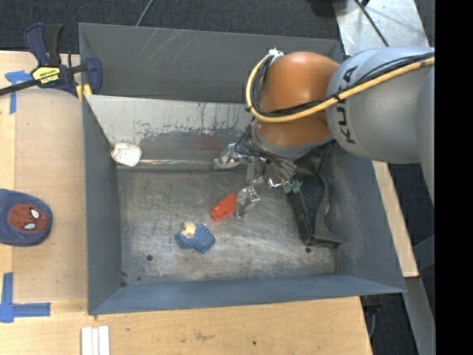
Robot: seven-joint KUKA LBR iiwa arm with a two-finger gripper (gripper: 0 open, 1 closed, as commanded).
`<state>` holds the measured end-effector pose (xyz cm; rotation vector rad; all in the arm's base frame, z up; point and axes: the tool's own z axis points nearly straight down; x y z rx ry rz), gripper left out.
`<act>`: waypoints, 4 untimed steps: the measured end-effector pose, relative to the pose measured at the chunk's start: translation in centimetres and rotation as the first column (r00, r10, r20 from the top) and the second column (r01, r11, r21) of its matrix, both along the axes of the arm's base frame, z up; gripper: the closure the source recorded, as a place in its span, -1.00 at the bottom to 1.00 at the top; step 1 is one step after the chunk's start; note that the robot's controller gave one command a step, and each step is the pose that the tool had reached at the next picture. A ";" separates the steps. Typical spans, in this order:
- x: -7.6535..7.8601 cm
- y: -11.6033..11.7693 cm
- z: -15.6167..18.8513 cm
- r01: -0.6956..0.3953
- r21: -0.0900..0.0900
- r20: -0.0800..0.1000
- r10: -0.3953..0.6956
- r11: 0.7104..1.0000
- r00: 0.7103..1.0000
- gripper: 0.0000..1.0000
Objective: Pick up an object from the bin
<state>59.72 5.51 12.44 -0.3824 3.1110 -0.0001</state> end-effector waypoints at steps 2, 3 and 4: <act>-0.4 0.4 -5.0 -0.025 0.000 -0.002 0.025 1.000 1.000 -1.00; 0.0 0.5 -4.6 -0.024 0.003 0.012 0.024 1.000 1.000 1.00; 0.3 0.5 0.3 -0.021 0.000 0.003 0.021 1.000 1.000 1.00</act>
Offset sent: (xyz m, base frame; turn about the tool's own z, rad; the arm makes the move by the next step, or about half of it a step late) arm -0.0083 0.0052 -0.0544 -0.0304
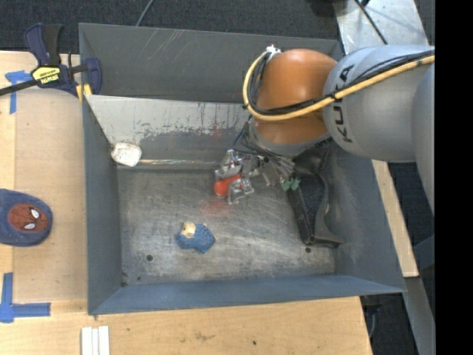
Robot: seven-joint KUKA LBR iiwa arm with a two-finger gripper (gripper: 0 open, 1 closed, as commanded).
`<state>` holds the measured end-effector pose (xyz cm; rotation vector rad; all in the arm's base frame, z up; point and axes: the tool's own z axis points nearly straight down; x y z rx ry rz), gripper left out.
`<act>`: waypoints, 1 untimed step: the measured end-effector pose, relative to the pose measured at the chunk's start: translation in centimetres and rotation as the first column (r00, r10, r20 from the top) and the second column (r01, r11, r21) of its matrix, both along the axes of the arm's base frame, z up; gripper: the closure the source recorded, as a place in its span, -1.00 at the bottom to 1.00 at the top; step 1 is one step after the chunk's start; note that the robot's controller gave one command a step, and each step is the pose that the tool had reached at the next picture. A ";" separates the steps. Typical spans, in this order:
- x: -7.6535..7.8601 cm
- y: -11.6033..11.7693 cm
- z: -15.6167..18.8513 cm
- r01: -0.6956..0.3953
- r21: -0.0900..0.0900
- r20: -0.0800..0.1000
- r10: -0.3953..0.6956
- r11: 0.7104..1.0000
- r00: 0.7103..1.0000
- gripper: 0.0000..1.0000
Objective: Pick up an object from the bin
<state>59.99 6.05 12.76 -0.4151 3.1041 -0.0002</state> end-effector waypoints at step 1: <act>0.2 0.0 4.5 0.003 0.000 0.000 -0.003 1.000 1.000 1.00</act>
Offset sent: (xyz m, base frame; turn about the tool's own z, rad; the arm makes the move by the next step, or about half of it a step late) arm -0.0001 0.0000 0.0414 0.0000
